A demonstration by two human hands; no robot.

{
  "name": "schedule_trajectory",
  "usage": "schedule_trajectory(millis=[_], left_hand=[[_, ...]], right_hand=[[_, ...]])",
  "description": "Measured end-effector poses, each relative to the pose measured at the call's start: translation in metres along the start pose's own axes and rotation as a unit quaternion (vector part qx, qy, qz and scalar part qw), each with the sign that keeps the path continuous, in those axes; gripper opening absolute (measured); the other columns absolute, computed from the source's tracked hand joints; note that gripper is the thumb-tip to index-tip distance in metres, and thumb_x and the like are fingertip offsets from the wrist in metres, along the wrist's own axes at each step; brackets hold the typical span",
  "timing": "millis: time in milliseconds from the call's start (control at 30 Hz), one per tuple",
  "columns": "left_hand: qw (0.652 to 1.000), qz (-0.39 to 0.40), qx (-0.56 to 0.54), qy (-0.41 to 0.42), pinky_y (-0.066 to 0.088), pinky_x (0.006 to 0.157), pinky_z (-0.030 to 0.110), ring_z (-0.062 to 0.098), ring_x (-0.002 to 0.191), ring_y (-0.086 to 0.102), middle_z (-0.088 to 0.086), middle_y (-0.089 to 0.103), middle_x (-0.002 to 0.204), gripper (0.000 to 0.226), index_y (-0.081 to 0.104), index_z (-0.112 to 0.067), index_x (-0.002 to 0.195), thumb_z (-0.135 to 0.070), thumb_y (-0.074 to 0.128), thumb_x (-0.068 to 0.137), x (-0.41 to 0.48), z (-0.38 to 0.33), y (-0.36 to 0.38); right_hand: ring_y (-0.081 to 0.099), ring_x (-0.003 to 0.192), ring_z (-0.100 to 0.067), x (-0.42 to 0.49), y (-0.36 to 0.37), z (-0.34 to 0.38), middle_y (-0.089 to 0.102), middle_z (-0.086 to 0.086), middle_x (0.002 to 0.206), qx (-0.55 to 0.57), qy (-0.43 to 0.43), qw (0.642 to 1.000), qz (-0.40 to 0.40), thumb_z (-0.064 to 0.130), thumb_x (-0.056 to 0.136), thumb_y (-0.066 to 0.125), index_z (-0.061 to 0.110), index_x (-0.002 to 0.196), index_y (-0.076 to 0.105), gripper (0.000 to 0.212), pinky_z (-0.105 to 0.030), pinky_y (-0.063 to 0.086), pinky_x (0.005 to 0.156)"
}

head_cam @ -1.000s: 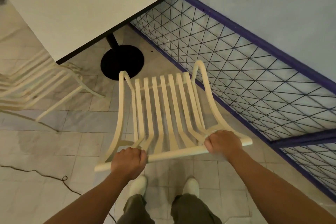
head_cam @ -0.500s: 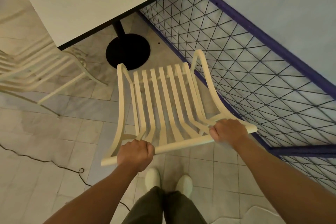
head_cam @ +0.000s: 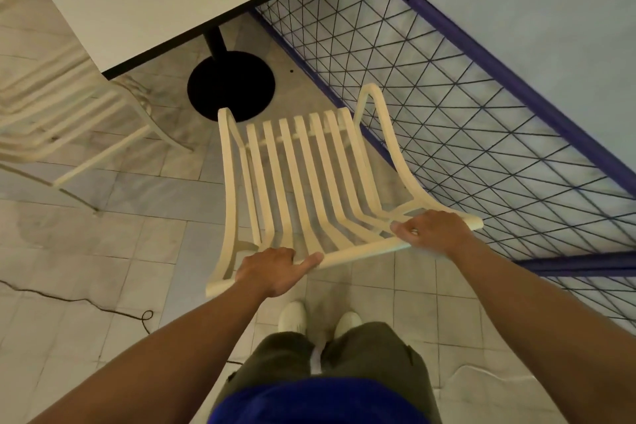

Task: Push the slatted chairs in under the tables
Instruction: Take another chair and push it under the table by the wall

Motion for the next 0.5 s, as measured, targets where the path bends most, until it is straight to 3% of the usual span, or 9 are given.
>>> schedule_trajectory(millis=[67, 100, 267, 400, 500], left_hand=[[0.999, 0.01, -0.034, 0.003, 0.054, 0.089, 0.045, 0.015, 0.082, 0.062, -0.006, 0.067, 0.093, 0.114, 0.065, -0.032, 0.102, -0.106, -0.006, 0.054, 0.001, -0.004, -0.002], [0.999, 0.009, -0.04, 0.002, 0.054, 0.089, 0.044, 0.014, 0.082, 0.061, -0.006, 0.066, 0.092, 0.116, 0.066, -0.032, 0.101, -0.107, -0.008, 0.051, 0.001, -0.005, -0.002], [1.0, 0.017, -0.022, -0.003, 0.052, 0.091, 0.044, 0.017, 0.096, 0.062, -0.004, 0.068, 0.116, 0.126, 0.063, -0.037, 0.123, -0.103, -0.018, 0.053, 0.003, -0.002, 0.004], [0.999, -0.001, -0.045, -0.023, 0.051, 0.083, 0.037, 0.012, 0.088, 0.06, -0.005, 0.067, 0.106, 0.122, 0.065, -0.034, 0.116, -0.103, -0.014, 0.053, 0.001, -0.02, 0.003], [0.997, -0.017, -0.056, -0.045, 0.051, 0.083, 0.035, 0.011, 0.089, 0.06, -0.005, 0.068, 0.107, 0.119, 0.066, -0.035, 0.118, -0.102, -0.012, 0.059, 0.004, -0.034, 0.006]], right_hand=[[0.065, 0.101, -0.021, 0.005, 0.0, -0.003, 0.069, 0.004, 0.123, -0.003, -0.004, 1.0, 0.005, 0.074, 0.095, 0.023, 0.042, 0.117, 0.073, 0.063, -0.035, 0.044, 0.076], [0.065, 0.098, -0.021, 0.007, 0.001, -0.004, 0.07, 0.004, 0.121, -0.008, -0.007, 1.0, 0.008, 0.074, 0.096, 0.023, 0.041, 0.117, 0.073, 0.063, -0.034, 0.044, 0.076], [0.063, 0.072, -0.011, 0.014, 0.0, -0.008, 0.073, 0.005, 0.094, -0.027, -0.045, 0.998, -0.03, 0.068, 0.096, 0.027, 0.034, 0.099, 0.08, 0.063, -0.027, 0.044, 0.062], [0.058, 0.063, -0.005, 0.021, -0.008, -0.024, 0.067, 0.007, 0.079, -0.033, -0.076, 0.995, -0.053, 0.064, 0.096, 0.032, 0.031, 0.091, 0.08, 0.059, -0.02, 0.033, 0.053], [0.052, 0.059, -0.005, 0.028, -0.022, -0.034, 0.059, 0.007, 0.072, -0.053, -0.099, 0.993, -0.047, 0.06, 0.097, 0.034, 0.028, 0.087, 0.077, 0.055, -0.023, 0.028, 0.05]])
Point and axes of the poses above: each hand's wrist, its own x-axis towards the middle knuckle, its own y-axis out of the palm, z = x × y, the point moved 8 cm from there along x, towards the middle knuckle
